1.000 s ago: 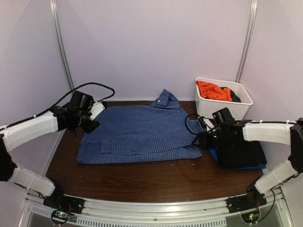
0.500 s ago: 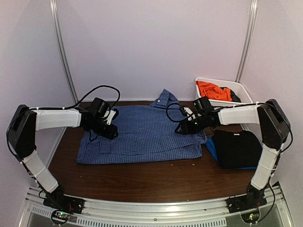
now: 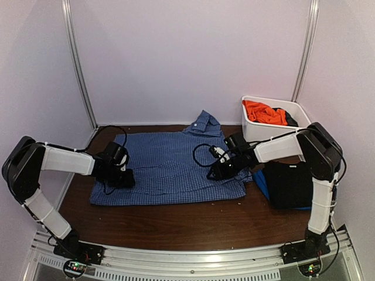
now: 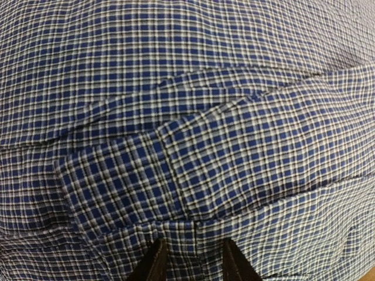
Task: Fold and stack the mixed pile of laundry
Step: Adjust the 1/3-folded shirt at the center of the board, then pick up the 1/3-folded shirt from the center of the board.
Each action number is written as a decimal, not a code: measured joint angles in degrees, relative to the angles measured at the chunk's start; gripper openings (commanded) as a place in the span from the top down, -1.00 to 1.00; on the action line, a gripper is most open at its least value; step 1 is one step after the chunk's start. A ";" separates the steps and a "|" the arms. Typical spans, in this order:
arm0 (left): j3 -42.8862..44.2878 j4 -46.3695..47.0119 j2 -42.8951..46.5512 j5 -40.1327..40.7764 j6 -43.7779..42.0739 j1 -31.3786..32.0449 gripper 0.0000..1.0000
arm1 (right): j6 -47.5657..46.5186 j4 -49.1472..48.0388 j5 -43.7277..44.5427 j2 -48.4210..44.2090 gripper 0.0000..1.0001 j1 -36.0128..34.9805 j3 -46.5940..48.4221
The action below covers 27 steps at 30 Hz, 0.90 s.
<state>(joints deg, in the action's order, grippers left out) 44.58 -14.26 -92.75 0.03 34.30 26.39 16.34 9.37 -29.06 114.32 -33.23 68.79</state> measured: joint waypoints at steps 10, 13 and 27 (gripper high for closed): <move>-14.91 -5.57 19.47 1.88 9.99 -0.20 0.29 | 3.58 -5.84 0.46 -9.05 0.26 -8.07 -13.97; -15.10 -10.84 21.88 2.60 9.94 -0.22 0.15 | 4.72 -5.44 0.22 -11.32 0.21 -8.48 -16.50; 17.94 -14.93 8.68 3.58 -3.41 -11.17 -0.22 | 1.29 6.45 5.99 -7.32 0.07 5.44 12.83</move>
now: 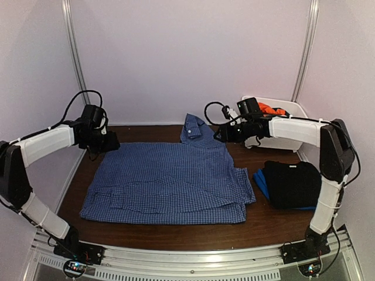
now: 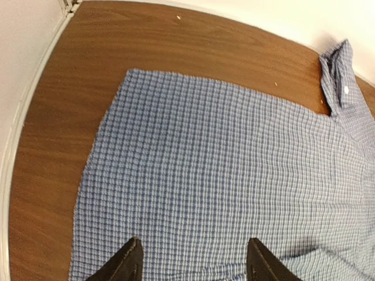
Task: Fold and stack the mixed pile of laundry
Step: Pick up the 1/3-folded shirt from the center of the board.
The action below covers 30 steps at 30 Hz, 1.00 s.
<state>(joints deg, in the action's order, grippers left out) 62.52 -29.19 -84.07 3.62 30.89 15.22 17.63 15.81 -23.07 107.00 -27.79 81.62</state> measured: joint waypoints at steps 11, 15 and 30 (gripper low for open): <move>19.19 0.55 -16.96 -4.44 -5.51 -8.57 -0.23 | -3.06 6.34 11.93 27.21 0.09 1.92 32.54; 22.69 0.59 -20.55 -6.03 -6.69 -11.43 -0.23 | -3.39 8.98 14.25 34.25 0.05 3.93 37.86; 31.12 -1.44 -32.09 -6.82 -8.70 -12.76 -0.22 | -4.04 10.97 16.81 42.45 0.02 6.27 49.53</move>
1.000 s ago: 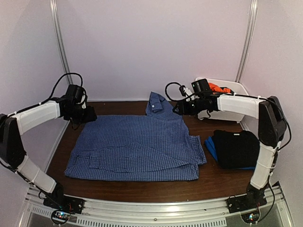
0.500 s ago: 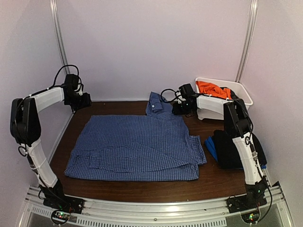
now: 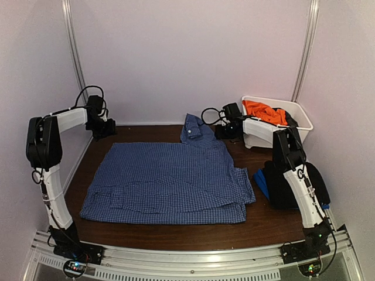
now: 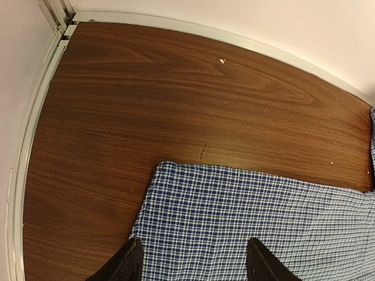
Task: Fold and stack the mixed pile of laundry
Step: Pick up the 1/3-folded shirt from the center of the board.
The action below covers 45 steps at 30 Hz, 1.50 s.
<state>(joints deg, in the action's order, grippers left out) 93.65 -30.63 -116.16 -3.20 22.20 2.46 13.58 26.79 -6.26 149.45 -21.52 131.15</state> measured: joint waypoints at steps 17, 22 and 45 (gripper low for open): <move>7.61 -5.95 -7.89 4.35 -2.64 -3.82 -0.24 | 0.09 1.16 -2.82 4.13 1.00 -0.07 3.89; 9.22 -7.56 -11.30 3.67 -5.05 -5.44 -0.17 | -0.20 1.31 -4.02 4.13 1.00 -0.07 3.89; 19.19 -6.03 -22.36 -12.15 -12.81 -5.57 0.75 | 1.86 -1.31 -8.90 4.09 1.00 0.90 2.71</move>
<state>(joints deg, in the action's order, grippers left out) 112.84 -36.67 -138.52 -15.35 9.39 -3.11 15.44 25.47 -15.16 153.53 -20.62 133.86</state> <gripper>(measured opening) 0.236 0.005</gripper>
